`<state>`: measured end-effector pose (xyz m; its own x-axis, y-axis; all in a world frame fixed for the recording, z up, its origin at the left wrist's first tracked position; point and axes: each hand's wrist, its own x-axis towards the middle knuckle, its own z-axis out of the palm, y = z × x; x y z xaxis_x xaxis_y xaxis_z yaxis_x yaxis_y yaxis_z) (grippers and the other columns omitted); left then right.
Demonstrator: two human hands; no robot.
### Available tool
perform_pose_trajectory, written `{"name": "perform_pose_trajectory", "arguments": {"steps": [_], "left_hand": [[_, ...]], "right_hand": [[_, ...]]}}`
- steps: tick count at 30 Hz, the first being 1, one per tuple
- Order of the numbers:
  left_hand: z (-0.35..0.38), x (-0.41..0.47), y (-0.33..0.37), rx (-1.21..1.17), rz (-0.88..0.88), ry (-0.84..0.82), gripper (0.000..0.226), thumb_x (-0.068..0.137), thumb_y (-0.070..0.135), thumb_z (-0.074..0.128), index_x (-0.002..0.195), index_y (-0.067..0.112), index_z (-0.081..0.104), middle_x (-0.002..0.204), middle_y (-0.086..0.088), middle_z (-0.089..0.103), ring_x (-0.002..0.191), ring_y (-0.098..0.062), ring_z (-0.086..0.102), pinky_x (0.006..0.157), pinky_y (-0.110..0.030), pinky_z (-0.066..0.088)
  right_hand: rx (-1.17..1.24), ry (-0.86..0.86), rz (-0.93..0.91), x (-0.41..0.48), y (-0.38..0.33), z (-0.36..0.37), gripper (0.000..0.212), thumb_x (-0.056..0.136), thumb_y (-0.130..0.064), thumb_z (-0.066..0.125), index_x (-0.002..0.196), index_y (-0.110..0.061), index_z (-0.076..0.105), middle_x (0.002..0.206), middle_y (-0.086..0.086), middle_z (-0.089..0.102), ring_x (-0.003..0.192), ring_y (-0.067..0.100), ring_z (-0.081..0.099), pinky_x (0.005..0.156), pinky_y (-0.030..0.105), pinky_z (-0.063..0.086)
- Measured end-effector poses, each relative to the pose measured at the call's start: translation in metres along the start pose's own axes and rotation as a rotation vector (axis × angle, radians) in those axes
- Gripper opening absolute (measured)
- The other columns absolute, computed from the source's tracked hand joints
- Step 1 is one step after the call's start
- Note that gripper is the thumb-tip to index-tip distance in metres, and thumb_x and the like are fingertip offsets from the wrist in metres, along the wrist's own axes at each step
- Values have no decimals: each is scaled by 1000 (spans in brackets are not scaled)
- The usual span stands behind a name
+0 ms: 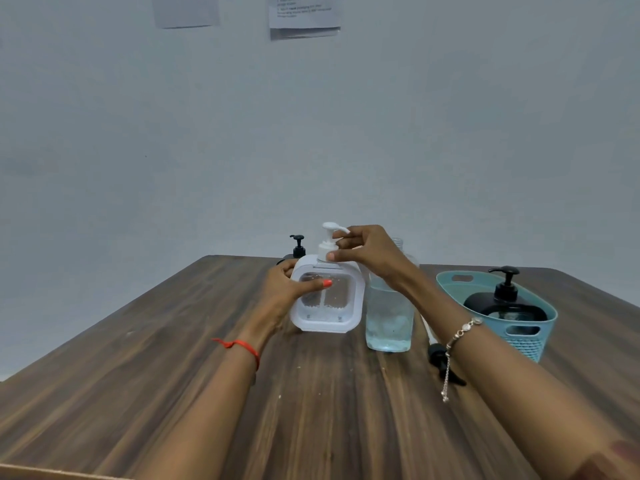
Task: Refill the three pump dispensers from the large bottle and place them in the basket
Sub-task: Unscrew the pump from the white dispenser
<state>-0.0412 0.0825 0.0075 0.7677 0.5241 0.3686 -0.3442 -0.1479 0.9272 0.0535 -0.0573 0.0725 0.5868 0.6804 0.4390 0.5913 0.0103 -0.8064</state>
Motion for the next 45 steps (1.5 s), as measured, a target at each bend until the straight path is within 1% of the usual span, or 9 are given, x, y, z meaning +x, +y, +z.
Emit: {"name": "perform_pose_trajectory", "arguments": {"steps": [5, 8, 11, 17, 25, 31, 37, 43, 45], "left_hand": [[-2, 0, 1, 9, 3, 19, 39, 61, -1, 82, 92, 14, 65, 84, -2, 70, 68, -8, 68, 61, -21, 55], [0, -1, 2, 37, 18, 27, 42, 60, 1, 84, 96, 11, 65, 86, -4, 71, 72, -12, 69, 63, -22, 56], [2, 0, 1, 55, 16, 46, 50, 59, 5, 85, 104, 5, 64, 93, -9, 71, 83, -23, 69, 75, -32, 58], [1, -3, 0, 24, -6, 72, 48, 59, 1, 84, 102, 4, 64, 91, -9, 70, 78, -20, 67, 70, -27, 58], [2, -3, -2, 39, -7, 64, 43, 59, 5, 85, 96, 13, 65, 91, -8, 71, 81, -21, 69, 69, -29, 57], [0, -2, 0, 11, -16, 85, 44, 59, 3, 85, 98, 8, 65, 90, -9, 71, 78, -20, 68, 67, -26, 57], [0, -3, -4, 28, -12, 76, 53, 58, 7, 86, 107, 4, 64, 99, -15, 71, 88, -28, 69, 75, -34, 57], [1, -6, 1, 9, -9, 71, 49, 61, 2, 83, 105, 3, 64, 92, -9, 70, 77, -19, 68, 59, -18, 53], [0, -7, 3, -4, -16, 78, 46, 61, 1, 83, 103, 4, 64, 88, -7, 70, 72, -14, 67, 58, -17, 52]], "right_hand": [[40, -19, 19, 0, 0, -2, 30, 79, -4, 68, 108, -1, 64, 89, -3, 67, 72, -7, 62, 60, 3, 43], [-93, 39, 19, -1, 3, 6, 39, 70, -28, 80, 100, -8, 68, 90, 2, 67, 78, 9, 62, 70, 18, 47], [-153, 72, -8, -1, 2, 12, 39, 69, -31, 80, 95, -4, 71, 82, 4, 66, 71, 12, 58, 67, 24, 45], [-8, -42, 81, 2, -1, 4, 44, 77, -8, 72, 119, -2, 60, 105, 8, 65, 107, 20, 61, 99, 31, 44], [-223, 64, 23, -1, -2, 22, 36, 72, -32, 77, 97, -6, 70, 84, 3, 65, 70, 12, 58, 67, 27, 45], [-40, -24, 110, 7, -3, 14, 43, 79, -8, 69, 120, -1, 60, 108, 11, 67, 101, 21, 62, 102, 40, 44], [-174, 62, 61, 3, 0, 24, 46, 72, -31, 78, 107, -3, 66, 94, 5, 67, 81, 15, 60, 70, 24, 43], [-47, 57, 97, 7, -4, 17, 41, 80, -11, 69, 119, 0, 60, 112, 10, 65, 103, 19, 60, 93, 29, 45], [57, 69, 74, 4, -10, 13, 36, 82, -3, 65, 117, -2, 61, 109, 8, 66, 95, 13, 61, 86, 17, 46]]}}
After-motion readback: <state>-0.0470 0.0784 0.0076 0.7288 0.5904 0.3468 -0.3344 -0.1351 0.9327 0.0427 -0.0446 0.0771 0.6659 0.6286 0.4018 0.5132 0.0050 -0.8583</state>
